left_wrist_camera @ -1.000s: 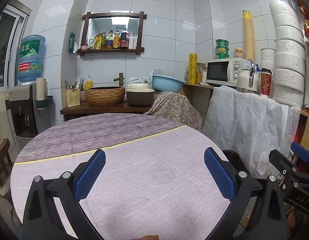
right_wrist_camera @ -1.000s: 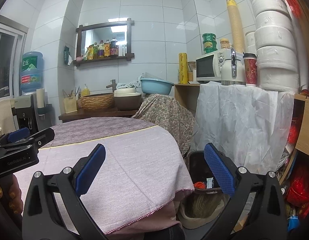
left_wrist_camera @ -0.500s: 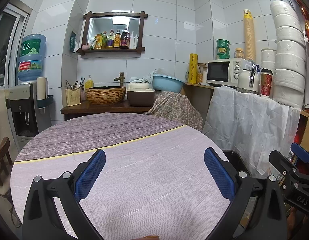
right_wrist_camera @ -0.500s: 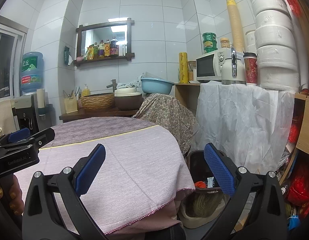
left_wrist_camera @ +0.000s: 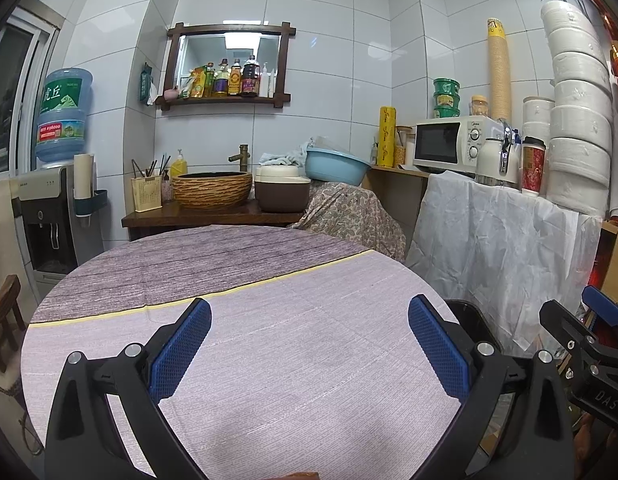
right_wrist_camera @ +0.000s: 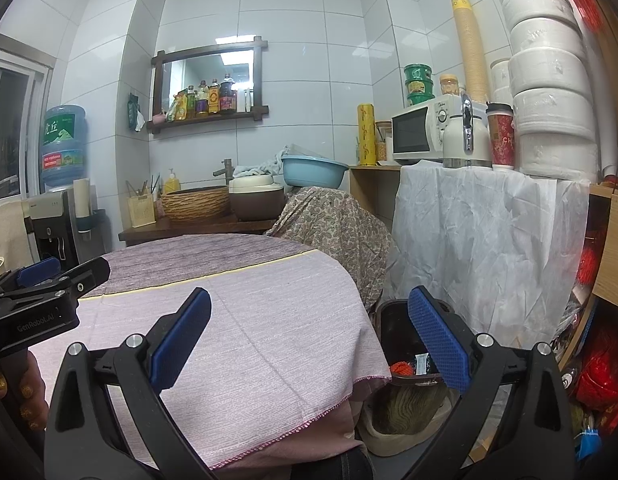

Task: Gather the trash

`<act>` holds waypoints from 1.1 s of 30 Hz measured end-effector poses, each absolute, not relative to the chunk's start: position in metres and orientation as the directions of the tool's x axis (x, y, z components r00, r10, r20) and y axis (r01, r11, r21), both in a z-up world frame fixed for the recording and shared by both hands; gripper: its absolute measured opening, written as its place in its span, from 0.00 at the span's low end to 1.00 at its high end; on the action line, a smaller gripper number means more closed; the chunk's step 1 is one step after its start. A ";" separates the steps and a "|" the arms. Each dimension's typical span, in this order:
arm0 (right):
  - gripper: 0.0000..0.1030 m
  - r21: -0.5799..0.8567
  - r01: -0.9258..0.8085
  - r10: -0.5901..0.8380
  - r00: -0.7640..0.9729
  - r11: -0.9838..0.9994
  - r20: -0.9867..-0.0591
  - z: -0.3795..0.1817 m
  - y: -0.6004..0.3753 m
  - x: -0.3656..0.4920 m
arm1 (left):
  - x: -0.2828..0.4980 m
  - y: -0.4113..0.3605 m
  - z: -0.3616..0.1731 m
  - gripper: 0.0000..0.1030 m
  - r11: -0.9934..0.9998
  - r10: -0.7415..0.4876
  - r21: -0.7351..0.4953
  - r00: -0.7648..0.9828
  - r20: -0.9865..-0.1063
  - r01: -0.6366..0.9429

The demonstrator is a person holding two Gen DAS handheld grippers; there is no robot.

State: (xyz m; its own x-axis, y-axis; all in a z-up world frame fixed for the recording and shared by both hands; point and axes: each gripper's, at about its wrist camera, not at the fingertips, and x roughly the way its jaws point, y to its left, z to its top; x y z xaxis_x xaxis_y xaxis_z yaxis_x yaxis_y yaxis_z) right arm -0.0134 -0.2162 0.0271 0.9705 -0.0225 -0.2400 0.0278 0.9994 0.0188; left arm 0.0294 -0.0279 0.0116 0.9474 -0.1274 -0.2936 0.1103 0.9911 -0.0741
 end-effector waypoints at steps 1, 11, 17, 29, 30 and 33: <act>0.95 0.020 0.027 -0.022 0.971 0.999 -0.240 0.027 -0.215 -0.014 | 0.029 -0.028 0.012 0.95 0.991 -0.127 -0.074 0.947 -0.294 0.110; 0.95 0.022 0.032 -0.026 0.970 0.999 -0.240 0.024 -0.212 -0.014 | 0.031 -0.031 0.011 0.95 0.991 -0.131 -0.073 0.946 -0.298 0.114; 0.95 0.024 0.033 -0.026 0.970 0.999 -0.241 0.023 -0.211 -0.014 | 0.031 -0.032 0.010 0.95 0.991 -0.129 -0.072 0.945 -0.299 0.113; 0.95 0.029 0.036 -0.027 0.969 0.999 -0.245 0.022 -0.206 -0.015 | 0.031 -0.034 0.009 0.95 0.991 -0.128 -0.077 0.942 -0.310 0.110; 0.95 0.031 0.037 -0.028 0.969 0.999 -0.245 0.021 -0.205 -0.015 | 0.031 -0.034 0.009 0.95 0.991 -0.125 -0.075 0.942 -0.311 0.107; 0.95 0.030 0.041 -0.032 0.969 0.999 -0.245 0.022 -0.206 -0.014 | 0.031 -0.034 0.008 0.95 0.991 -0.125 -0.075 0.940 -0.319 0.107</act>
